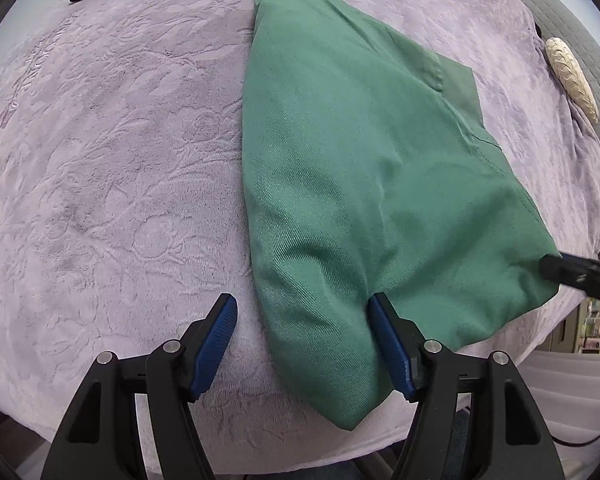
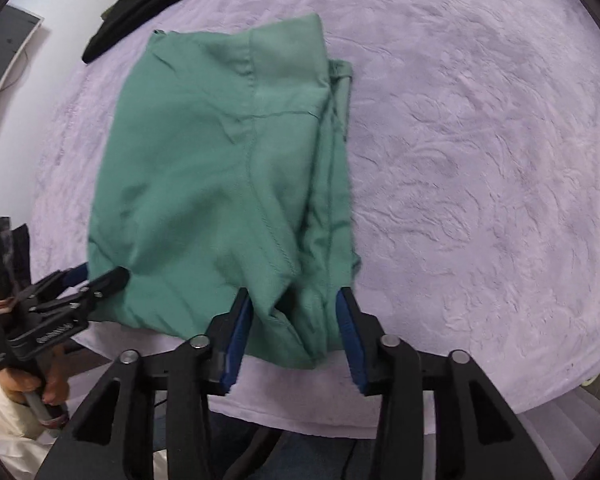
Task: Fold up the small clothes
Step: 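Lay the sleeve end onto the bundle with the right tool and release, then open the right tool and withdraw it from the jacket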
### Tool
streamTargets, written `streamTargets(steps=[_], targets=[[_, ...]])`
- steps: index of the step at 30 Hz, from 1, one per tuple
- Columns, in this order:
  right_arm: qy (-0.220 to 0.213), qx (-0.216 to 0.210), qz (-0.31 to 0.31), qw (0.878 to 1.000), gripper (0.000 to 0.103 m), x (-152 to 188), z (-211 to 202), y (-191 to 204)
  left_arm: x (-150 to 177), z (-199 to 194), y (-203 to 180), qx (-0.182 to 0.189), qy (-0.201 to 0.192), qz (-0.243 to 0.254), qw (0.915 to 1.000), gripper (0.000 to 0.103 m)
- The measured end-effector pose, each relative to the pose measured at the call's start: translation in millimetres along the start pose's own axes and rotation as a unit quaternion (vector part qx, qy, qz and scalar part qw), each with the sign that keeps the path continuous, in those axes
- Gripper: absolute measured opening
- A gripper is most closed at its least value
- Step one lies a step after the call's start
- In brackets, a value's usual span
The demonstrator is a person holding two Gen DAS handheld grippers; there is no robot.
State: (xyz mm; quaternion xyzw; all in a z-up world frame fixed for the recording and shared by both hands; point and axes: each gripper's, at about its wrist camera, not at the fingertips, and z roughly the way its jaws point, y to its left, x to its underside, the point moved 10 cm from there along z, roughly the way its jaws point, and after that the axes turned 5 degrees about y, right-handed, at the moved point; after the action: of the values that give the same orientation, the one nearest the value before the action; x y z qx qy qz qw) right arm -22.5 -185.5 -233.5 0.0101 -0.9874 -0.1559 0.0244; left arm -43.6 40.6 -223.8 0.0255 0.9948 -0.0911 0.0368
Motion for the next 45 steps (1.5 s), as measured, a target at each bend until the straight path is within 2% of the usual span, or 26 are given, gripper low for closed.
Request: streamTargets(steps=[1, 4, 6, 12, 19, 28, 32, 43, 44, 45], targets=[[0.006, -0.012, 0.02, 1.0, 0.021, 2, 5, -6, 0, 1, -1, 0.001, 0.001, 0.0, 1.0, 0.07], [0.008, -0.038, 0.066, 0.997, 0.02, 5, 12, -19, 2, 2, 0, -0.009, 0.005, 0.001, 0.9999, 0.082], [0.013, -0.043, 0.084, 0.995, 0.02, 7, 18, -25, 4, 3, -2, -0.006, 0.007, 0.002, 1.0, 0.082], [0.02, -0.021, 0.074, 0.997, 0.019, 13, 27, -30, 6, 1, -4, -0.008, 0.015, -0.004, 0.9998, 0.082], [0.021, 0.006, 0.063, 0.998, 0.02, 24, 17, -39, -3, -23, 3, -0.035, -0.006, -0.001, 0.9994, 0.082], [0.013, 0.004, 0.079, 0.997, 0.02, 35, -14, -52, -7, -35, 12, -0.057, -0.014, -0.001, 0.9983, 0.082], [0.012, 0.005, 0.083, 0.996, 0.023, 27, -20, -52, -10, -31, 10, -0.06, -0.007, -0.002, 0.9982, 0.082], [0.007, 0.002, 0.088, 0.996, 0.023, 9, -49, -50, -7, -31, 9, -0.067, 0.006, -0.008, 0.9977, 0.083], [0.005, 0.001, 0.086, 0.996, 0.023, 6, -52, -48, -7, -31, 9, -0.067, 0.006, -0.009, 0.9977, 0.097], [0.002, 0.001, 0.083, 0.997, 0.023, 4, -56, -46, -7, -32, 9, -0.071, 0.007, -0.011, 0.9974, 0.103]])
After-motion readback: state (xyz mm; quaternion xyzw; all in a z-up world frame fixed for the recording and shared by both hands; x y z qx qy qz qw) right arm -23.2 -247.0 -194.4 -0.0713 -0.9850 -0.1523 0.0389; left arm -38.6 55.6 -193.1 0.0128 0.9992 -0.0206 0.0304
